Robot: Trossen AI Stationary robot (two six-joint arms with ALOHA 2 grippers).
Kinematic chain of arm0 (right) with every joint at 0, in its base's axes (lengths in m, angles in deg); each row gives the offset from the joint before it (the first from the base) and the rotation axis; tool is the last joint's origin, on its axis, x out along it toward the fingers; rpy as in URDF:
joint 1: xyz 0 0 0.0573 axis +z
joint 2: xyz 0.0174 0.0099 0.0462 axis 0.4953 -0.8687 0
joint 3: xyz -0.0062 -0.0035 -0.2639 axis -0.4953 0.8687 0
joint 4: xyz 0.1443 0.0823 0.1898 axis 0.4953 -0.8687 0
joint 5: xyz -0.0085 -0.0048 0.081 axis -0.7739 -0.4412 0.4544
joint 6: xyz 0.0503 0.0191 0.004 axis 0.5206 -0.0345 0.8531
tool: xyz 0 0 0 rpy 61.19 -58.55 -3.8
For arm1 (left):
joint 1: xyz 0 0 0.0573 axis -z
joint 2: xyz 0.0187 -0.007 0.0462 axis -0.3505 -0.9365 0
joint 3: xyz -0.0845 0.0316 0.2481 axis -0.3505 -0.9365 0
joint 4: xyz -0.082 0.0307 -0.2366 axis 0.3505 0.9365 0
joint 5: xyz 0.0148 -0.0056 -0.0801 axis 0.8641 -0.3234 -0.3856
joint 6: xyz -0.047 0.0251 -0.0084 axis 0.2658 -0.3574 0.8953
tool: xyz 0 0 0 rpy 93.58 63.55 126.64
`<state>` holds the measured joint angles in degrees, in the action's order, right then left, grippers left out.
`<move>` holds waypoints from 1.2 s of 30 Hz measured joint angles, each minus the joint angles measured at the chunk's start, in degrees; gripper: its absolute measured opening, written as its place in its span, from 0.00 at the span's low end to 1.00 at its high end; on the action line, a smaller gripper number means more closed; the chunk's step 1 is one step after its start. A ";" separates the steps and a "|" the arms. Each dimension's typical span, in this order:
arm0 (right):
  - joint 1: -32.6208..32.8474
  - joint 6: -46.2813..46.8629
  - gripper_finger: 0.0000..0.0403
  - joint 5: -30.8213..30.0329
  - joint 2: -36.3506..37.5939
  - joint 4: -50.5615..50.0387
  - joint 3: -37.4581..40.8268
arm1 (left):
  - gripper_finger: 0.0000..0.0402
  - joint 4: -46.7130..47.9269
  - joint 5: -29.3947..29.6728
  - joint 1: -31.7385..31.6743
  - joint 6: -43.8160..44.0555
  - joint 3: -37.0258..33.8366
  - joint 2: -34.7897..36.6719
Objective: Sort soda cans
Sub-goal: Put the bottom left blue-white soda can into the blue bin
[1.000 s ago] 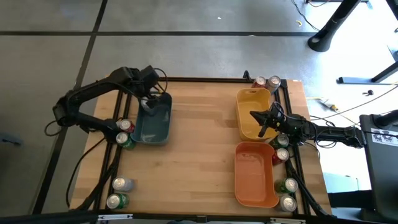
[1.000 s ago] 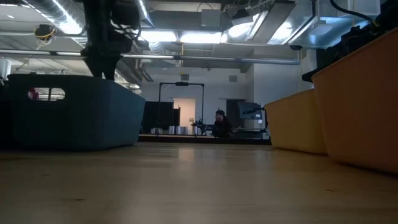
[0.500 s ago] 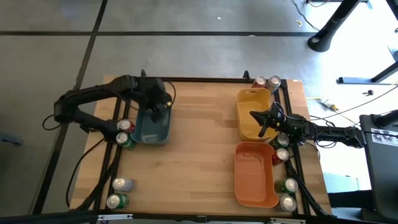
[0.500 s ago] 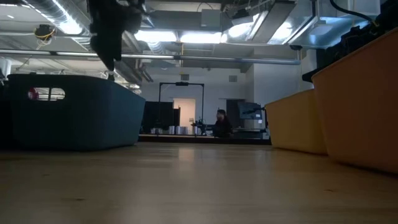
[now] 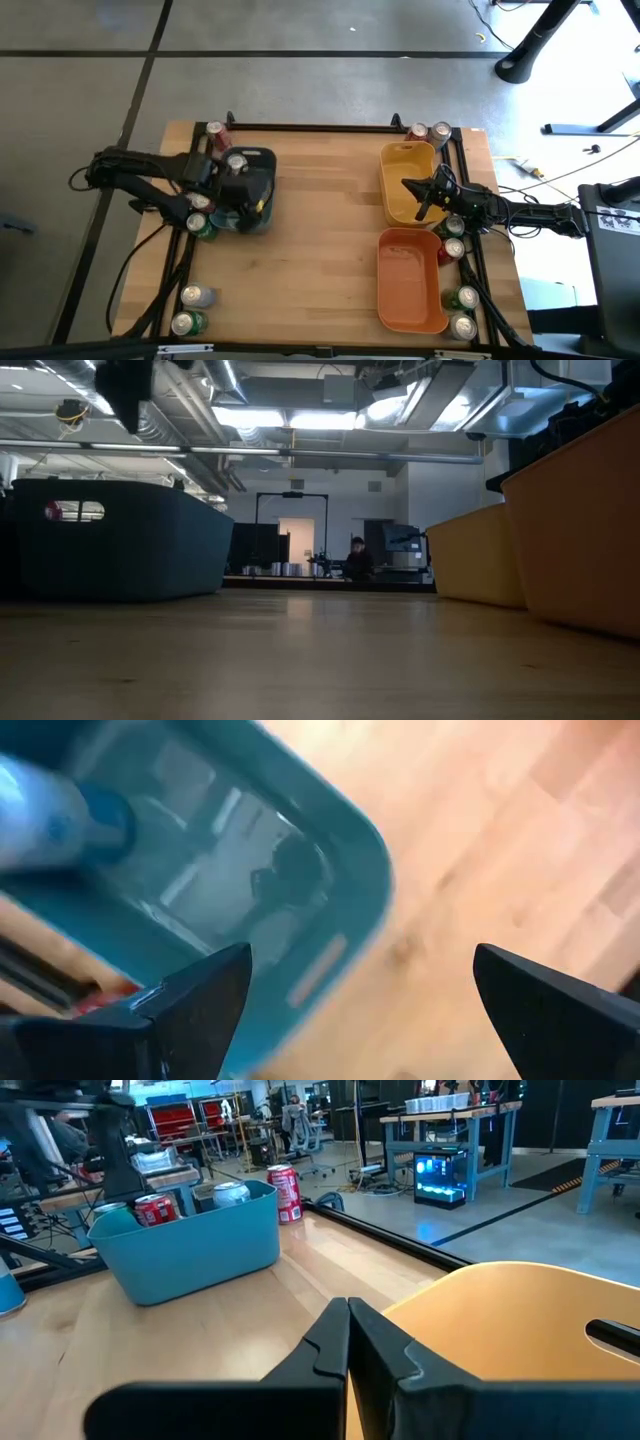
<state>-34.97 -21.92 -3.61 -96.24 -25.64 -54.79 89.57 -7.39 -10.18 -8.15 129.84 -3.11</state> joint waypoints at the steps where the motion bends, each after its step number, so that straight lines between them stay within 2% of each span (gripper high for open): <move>1: 0.00 -0.04 0.02 0.02 0.00 -0.43 -0.03 | 0.91 0.04 -0.02 1.92 2.51 0.00 0.01; 11: 0.00 -0.70 0.02 0.22 0.00 -0.83 -0.09 | 0.91 -0.81 -2.45 20.76 24.19 0.02 -1.46; 17: 0.00 -1.55 0.02 0.17 0.00 -0.90 -0.09 | 0.91 -0.83 -4.34 29.70 37.45 0.02 -3.34; 28: 0.00 -1.28 0.02 0.13 0.00 -0.96 -0.05 | 0.91 -0.83 -9.24 39.64 52.32 0.00 -8.11; 36: 0.00 -1.24 0.02 0.63 -0.01 -0.99 0.00 | 0.91 -0.83 -9.39 45.62 64.00 -0.04 -8.79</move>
<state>-34.97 -23.16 -2.98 -96.25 -26.63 -54.79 88.74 -16.78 35.44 55.85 129.79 -11.90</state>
